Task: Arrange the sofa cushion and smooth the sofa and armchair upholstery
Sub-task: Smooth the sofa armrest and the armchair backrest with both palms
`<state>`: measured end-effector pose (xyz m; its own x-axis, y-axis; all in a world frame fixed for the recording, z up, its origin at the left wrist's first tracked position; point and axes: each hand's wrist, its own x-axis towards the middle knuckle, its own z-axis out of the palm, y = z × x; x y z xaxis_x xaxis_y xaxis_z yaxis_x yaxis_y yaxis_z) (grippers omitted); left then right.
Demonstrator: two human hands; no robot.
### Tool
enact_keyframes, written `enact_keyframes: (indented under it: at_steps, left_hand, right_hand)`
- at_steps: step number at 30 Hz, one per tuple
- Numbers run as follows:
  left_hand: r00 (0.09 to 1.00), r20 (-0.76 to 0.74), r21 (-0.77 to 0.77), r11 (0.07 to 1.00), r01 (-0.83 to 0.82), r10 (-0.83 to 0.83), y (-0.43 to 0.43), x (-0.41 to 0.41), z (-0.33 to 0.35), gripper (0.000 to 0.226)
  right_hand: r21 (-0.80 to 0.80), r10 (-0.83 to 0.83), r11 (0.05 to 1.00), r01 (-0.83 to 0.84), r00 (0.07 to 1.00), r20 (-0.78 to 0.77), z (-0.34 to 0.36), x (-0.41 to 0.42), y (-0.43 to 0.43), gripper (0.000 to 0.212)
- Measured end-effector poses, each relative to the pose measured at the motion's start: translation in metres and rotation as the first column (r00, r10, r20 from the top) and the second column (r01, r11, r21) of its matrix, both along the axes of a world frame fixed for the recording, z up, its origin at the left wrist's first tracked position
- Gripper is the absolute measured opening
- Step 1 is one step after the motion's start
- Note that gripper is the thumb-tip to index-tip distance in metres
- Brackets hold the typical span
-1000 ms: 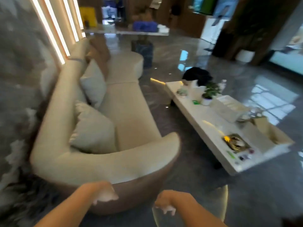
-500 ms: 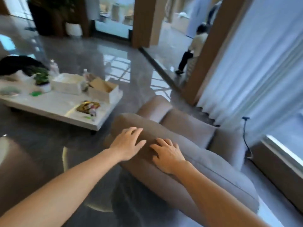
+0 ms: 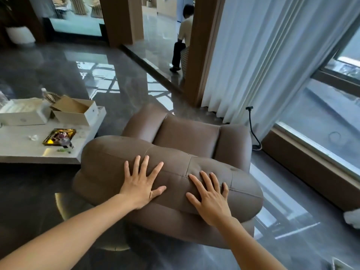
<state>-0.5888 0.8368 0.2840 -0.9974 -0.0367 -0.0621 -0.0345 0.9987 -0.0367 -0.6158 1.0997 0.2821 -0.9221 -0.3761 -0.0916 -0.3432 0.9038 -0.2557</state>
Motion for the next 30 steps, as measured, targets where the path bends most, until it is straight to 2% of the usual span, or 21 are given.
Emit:
enact_keyframes:
  at_steps: [8, 16, 26, 30]
  left_hand:
    - [0.998, -0.052, 0.005, 0.999, -0.043, 0.043, 0.045, 0.010, -0.005, 0.082]
    - [0.974, -0.185, 0.000, 0.991, -0.131, 0.129, 0.138, -0.005, -0.006, 0.075]
    - [0.930, -0.101, 0.034, 0.936, -0.351, 0.353, 0.286, -0.044, 0.012, 0.075]
    - [0.948, -0.098, 0.084, 0.952, -0.296, 0.303, 0.321, -0.076, 0.020, 0.080]
  right_hand:
    - [0.019, 0.022, 1.000, -0.019, 0.989, -0.146, -0.011, -0.003, 0.042, 0.058]
    - [-0.012, 0.133, 0.990, -0.138, 0.974, -0.185, -0.015, -0.050, 0.122, 0.057]
    - [0.035, 0.373, 0.928, -0.371, 0.920, -0.117, -0.002, -0.144, 0.250, 0.059]
    - [0.027, 0.452, 0.892, -0.452, 0.885, -0.117, 0.001, -0.190, 0.292, 0.059]
